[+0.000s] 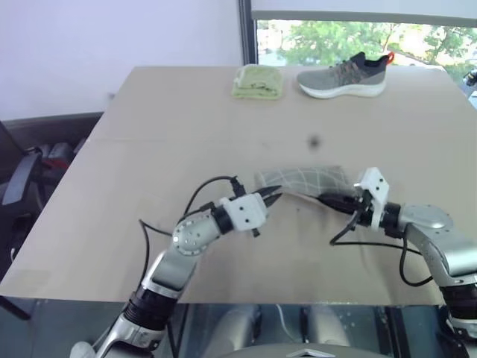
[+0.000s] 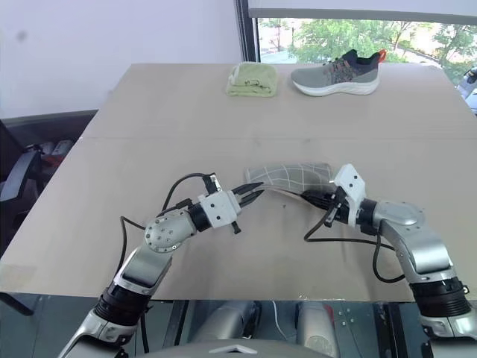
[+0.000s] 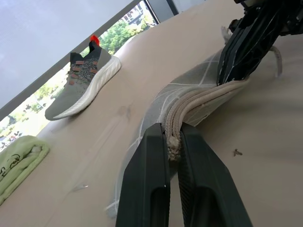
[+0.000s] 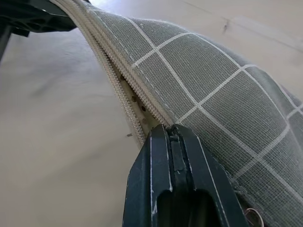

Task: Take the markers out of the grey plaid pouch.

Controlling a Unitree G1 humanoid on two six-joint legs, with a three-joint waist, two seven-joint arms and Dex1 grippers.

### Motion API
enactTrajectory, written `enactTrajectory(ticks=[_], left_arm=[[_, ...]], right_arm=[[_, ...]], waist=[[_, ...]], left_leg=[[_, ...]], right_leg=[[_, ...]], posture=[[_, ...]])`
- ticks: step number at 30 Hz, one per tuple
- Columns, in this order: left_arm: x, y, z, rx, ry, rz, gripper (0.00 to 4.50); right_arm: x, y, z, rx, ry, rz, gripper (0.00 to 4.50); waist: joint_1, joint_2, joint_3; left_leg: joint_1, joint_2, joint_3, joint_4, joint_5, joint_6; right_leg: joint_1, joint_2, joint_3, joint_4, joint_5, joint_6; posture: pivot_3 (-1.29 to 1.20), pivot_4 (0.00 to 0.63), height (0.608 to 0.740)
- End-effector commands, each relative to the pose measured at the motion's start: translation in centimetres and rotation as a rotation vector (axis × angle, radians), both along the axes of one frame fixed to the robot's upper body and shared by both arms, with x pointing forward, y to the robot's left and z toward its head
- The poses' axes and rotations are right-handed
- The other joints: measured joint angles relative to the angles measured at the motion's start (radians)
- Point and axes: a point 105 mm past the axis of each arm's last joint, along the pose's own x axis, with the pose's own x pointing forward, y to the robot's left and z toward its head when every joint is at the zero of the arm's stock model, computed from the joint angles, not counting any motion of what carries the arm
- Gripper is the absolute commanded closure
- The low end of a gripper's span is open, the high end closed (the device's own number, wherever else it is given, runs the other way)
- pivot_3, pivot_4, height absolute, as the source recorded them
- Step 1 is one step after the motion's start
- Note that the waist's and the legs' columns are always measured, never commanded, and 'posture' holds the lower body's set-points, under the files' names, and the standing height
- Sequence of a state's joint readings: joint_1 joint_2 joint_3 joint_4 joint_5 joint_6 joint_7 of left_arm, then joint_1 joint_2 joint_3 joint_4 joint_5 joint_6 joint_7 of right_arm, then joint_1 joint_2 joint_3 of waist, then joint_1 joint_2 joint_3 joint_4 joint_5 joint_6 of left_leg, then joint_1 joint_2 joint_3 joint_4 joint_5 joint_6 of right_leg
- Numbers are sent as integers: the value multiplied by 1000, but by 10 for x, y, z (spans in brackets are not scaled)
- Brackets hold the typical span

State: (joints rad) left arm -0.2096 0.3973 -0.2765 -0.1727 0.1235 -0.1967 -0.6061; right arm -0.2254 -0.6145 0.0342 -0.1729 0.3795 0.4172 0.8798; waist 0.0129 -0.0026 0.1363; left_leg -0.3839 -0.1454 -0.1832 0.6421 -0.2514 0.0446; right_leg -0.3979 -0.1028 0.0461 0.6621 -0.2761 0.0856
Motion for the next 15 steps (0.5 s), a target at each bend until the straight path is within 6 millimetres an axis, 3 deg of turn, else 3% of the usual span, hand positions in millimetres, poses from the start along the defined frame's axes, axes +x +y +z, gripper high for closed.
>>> enactTrajectory(ticks=[1, 4, 8, 11, 15], left_arm=[[-5, -7, 17, -41, -50, -32, 4500], [-6, -8, 17, -43, -46, -38, 4500], [-6, -9, 18, -46, -45, -38, 4500], [-4, -9, 18, -48, -46, -35, 4500], [-3, -12, 19, -54, -50, -36, 4500]], right_arm=[[7, 4, 9, -2, -59, -8, 4486], [6, 7, 9, -8, -63, 9, 3682], [2, 10, 10, 1, -58, 40, 1845], [-1, 11, 11, 15, -44, 59, 193], [2, 9, 9, -9, -68, 44, 79]], waist=[[0, 0, 0], [0, 0, 0], [0, 0, 0], [0, 0, 0], [0, 0, 0]], left_leg=[[0, 0, 0, 0, 0, 0], [0, 0, 0, 0, 0, 0], [0, 0, 0, 0, 0, 0], [0, 0, 0, 0, 0, 0], [0, 0, 0, 0, 0, 0]], right_leg=[[0, 0, 0, 0, 0, 0], [0, 0, 0, 0, 0, 0], [0, 0, 0, 0, 0, 0], [0, 0, 0, 0, 0, 0], [0, 0, 0, 0, 0, 0]], posture=[[0, 150, 740], [0, 150, 740], [0, 150, 740], [0, 150, 740], [0, 150, 740]])
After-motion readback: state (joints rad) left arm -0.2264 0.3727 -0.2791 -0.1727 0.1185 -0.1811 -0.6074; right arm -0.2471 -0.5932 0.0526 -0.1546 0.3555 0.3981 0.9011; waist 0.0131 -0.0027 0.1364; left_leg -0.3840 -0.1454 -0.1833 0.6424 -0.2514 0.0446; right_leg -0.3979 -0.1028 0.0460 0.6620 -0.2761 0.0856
